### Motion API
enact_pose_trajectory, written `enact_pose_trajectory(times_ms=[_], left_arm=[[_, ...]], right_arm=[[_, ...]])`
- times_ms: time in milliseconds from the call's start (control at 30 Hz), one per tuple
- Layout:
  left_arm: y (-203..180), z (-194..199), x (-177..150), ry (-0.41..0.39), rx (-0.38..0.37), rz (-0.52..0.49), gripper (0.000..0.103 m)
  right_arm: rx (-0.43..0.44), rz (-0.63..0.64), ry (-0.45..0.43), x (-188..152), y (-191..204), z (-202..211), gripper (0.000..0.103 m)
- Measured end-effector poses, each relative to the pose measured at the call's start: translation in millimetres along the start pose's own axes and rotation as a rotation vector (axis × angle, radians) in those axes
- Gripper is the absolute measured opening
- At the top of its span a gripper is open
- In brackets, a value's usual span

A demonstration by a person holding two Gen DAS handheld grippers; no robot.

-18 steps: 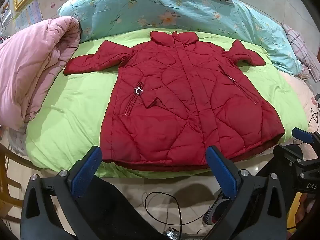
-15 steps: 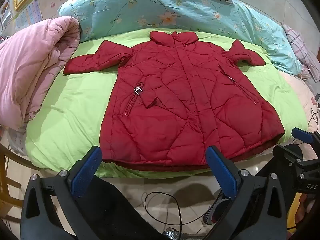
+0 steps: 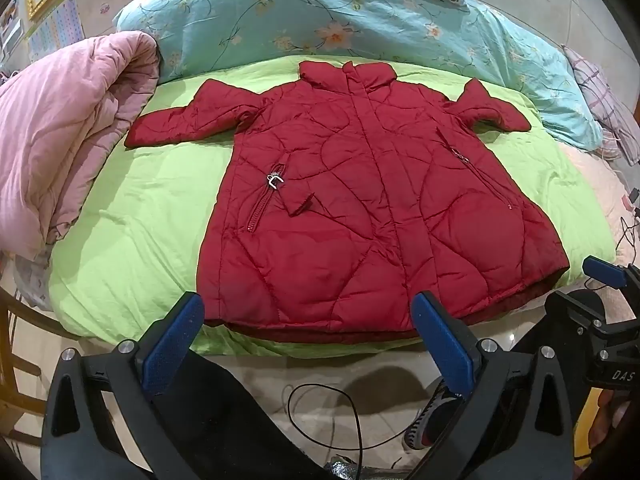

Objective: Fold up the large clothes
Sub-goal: 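Move both tools toward the spread red quilted coat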

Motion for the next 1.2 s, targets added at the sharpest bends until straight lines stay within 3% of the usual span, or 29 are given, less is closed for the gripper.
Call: enact_pose_trajectory(times_ms=[633, 800, 1200], left_arm=[[2.3, -9.5, 0.6, 0.009, 0.003, -0.006, 0.103], [9.5, -11.1, 1.5, 0.04, 0.026, -0.018, 0.103], [8.1, -14.7, 7.1, 0.023, 0.032, -0.031, 0.103]], right_arm=[[0.003, 0.012, 0.027, 0.3, -1.9, -3.9, 0.101], [-0.001, 0.011, -0.004, 3.6, -1.6, -4.0, 0.101], [-0.031, 0.042, 0.089, -0.4, -7.7, -11.6, 0.101]])
Point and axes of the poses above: each gripper's, at about its wrist camera, not at the fingertips, and z roughly against the way its jaws point, y to its left, x to its top, the point moved 10 cm from there along -z, roughly the way its jaws point, and after that the axes turned 14 degrees about -x, right-handed, at the moved point
